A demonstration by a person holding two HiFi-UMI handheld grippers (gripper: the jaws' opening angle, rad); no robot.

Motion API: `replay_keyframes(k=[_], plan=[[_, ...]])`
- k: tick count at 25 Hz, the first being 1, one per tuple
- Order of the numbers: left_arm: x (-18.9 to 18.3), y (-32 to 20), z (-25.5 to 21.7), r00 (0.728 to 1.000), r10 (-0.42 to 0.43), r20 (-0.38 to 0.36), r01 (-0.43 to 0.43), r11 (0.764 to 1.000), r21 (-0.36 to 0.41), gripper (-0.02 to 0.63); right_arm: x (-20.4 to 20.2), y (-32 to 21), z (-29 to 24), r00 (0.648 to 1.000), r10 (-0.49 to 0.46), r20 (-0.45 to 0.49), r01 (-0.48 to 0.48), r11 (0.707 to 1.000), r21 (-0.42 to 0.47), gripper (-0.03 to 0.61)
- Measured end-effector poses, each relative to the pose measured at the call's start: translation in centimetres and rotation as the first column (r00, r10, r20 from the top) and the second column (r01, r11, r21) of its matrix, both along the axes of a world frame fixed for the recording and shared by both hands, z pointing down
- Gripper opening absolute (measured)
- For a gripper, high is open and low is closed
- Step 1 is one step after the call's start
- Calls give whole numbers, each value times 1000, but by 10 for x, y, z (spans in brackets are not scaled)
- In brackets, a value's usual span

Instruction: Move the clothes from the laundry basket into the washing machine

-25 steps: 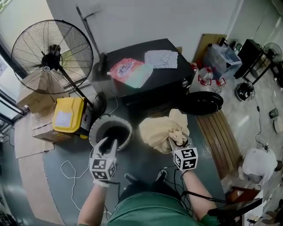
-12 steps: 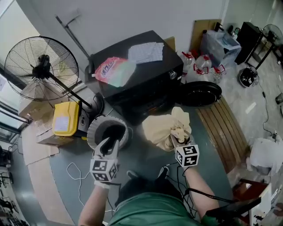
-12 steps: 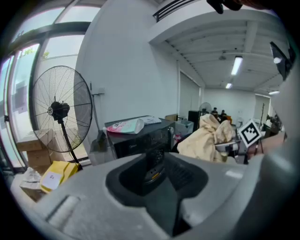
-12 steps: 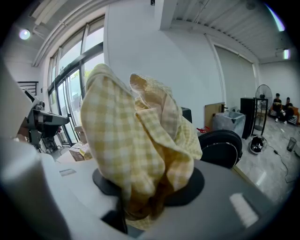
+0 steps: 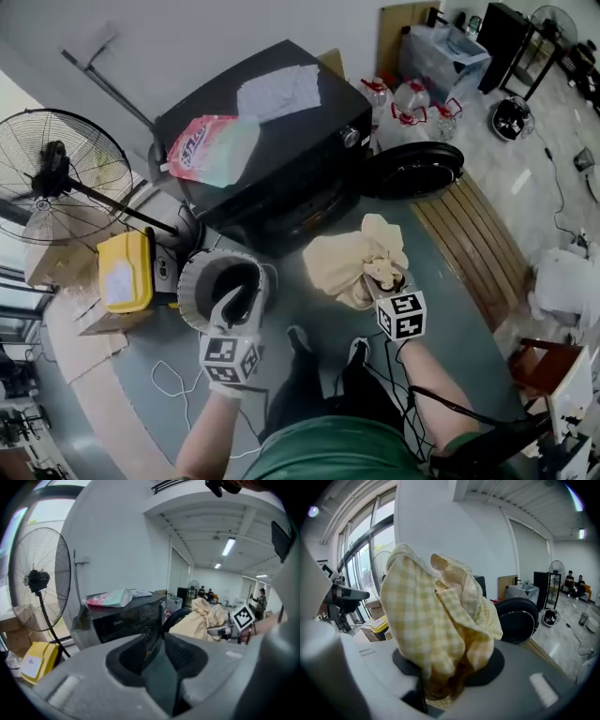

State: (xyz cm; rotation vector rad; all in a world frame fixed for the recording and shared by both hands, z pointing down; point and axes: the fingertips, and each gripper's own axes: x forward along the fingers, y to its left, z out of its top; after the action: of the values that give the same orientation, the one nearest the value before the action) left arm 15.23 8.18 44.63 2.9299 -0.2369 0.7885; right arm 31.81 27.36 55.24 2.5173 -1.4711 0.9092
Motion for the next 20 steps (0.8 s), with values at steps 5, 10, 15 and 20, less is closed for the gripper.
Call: replay_keyframes(k=[5,10,15,20], plan=[[21,-27,17,995,103,17,-102,994,-30,120,5,-28,12,999,54,3,-54,998,-23,183],[34,-55,29,983,181,32,-180,983,-30,120,12,-53,29,992,121,33,-120,993,-17,184],[32,-75,44,972,230,53,-228,973,-42,120,16,-77,51,983,176,47,-175,984,-21,184],[37,-82,63,968,235,90,-230,972,-55,120,21,-85,73,977,195,86,-194,981,-16,184]])
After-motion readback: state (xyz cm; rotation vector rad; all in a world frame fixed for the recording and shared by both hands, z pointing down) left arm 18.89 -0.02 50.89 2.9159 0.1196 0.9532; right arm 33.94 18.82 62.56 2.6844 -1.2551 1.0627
